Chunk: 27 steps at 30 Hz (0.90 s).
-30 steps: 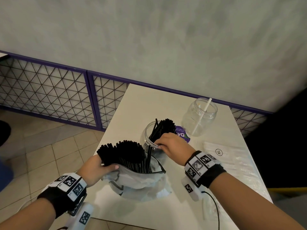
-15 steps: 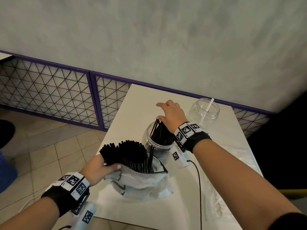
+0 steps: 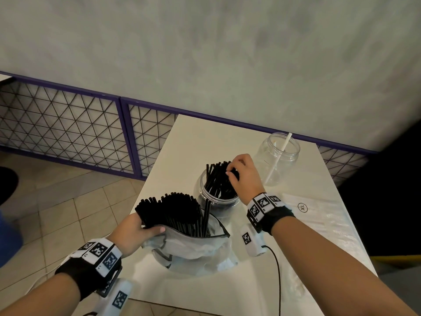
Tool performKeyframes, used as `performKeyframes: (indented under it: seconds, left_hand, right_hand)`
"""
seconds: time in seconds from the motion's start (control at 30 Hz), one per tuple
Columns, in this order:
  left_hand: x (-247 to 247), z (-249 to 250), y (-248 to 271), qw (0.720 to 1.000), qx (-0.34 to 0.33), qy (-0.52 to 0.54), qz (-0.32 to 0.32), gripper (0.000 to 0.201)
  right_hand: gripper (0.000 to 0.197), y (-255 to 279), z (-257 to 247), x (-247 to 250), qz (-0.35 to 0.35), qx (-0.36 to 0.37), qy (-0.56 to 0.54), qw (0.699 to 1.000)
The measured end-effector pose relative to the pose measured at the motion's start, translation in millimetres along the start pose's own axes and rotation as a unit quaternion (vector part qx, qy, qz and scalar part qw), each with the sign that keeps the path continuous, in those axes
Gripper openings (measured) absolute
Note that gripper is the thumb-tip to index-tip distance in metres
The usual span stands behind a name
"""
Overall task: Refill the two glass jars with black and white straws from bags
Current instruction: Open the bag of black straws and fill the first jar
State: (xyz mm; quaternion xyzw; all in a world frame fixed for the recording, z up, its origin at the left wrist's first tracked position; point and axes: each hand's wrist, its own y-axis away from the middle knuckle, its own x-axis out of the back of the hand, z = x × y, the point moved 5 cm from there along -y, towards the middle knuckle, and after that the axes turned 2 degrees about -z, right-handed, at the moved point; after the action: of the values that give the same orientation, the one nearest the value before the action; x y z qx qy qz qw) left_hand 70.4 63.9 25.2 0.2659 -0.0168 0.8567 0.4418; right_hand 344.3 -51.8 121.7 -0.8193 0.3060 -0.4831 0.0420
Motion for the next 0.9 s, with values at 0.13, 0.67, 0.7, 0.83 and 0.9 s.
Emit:
performKeyframes:
  seconds: [0.13, 0.67, 0.7, 0.83, 0.9]
  left_hand:
    - [0.5, -1.6, 0.4, 1.0, 0.002, -0.005, 0.002, 0.033]
    - [0.2, 4.9, 2.8, 1.0, -0.005, -0.024, -0.003, 0.027]
    - [-0.1, 5.6, 3.1, 1.0, -0.006, -0.024, -0.003, 0.027]
    - [-1.9, 8.0, 2.6, 1.0, 0.002, -0.027, -0.012, 0.028]
    - [-1.6, 7.6, 2.7, 1.0, 0.004, -0.026, -0.014, 0.031]
  right_hand:
    - [0.007, -1.8, 15.3, 2.3, 0.035, -0.046, 0.001, 0.998]
    - [0.038, 27.1, 9.5, 29.1, -0.158, -0.016, 0.07, 0.985]
    - [0.039, 27.7, 9.9, 27.2, -0.16, -0.023, 0.08, 0.984]
    - [0.037, 23.4, 11.3, 18.2, -0.146, -0.058, 0.101, 0.982]
    - [0.031, 21.9, 10.4, 13.8, -0.148, -0.075, 0.109, 0.98]
